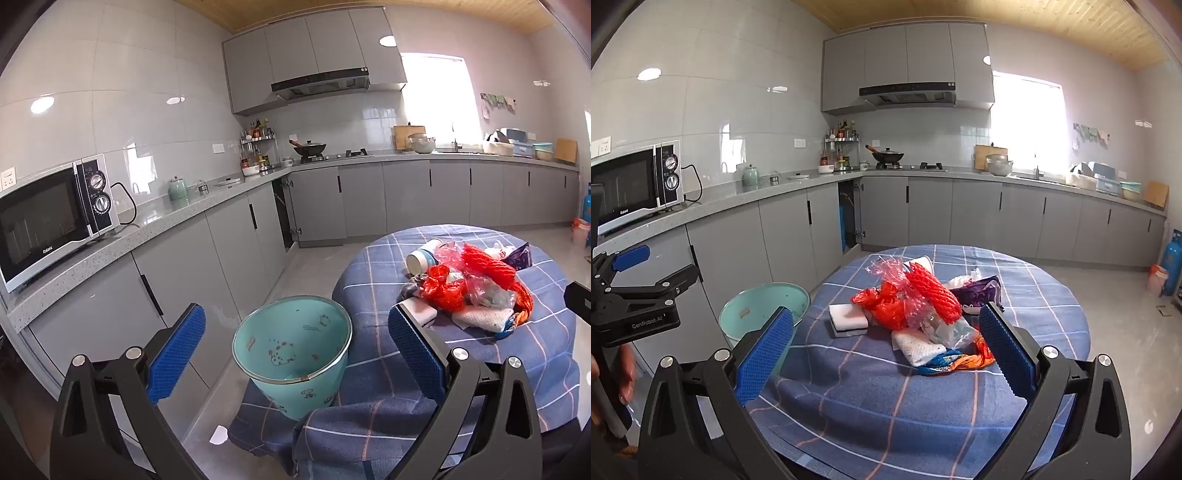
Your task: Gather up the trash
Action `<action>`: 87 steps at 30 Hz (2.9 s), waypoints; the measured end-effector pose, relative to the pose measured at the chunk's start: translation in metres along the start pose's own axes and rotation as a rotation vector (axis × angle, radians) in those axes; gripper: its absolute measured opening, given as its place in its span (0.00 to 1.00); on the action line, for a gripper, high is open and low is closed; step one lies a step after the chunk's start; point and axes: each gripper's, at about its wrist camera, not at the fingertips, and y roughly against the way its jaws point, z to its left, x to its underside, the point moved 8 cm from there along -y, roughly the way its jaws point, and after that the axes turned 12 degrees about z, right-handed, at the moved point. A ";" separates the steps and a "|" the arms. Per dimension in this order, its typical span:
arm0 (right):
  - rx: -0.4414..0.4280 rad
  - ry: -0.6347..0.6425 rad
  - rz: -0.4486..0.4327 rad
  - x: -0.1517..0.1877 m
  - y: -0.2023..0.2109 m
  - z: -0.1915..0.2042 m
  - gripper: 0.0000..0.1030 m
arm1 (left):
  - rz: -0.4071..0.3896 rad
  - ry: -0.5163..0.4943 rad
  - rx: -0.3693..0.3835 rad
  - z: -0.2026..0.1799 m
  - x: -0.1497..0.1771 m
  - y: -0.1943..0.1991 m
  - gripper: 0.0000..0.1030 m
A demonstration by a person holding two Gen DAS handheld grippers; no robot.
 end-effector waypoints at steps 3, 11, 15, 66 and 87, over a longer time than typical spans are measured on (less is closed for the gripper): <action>-0.001 -0.003 -0.001 0.000 0.000 0.000 0.96 | -0.001 0.009 -0.001 0.003 0.000 0.003 0.95; 0.000 0.000 0.006 0.000 -0.004 -0.005 0.96 | -0.007 0.009 -0.001 0.009 -0.008 0.003 0.95; 0.010 -0.008 0.006 -0.001 -0.001 -0.003 0.96 | -0.009 0.004 -0.007 0.003 -0.001 0.002 0.95; 0.027 -0.017 0.015 0.004 -0.012 -0.011 0.96 | -0.021 0.003 -0.012 0.007 -0.003 0.004 0.95; 0.028 -0.022 0.019 0.004 -0.012 -0.013 0.96 | -0.020 0.002 -0.014 0.005 -0.003 0.003 0.95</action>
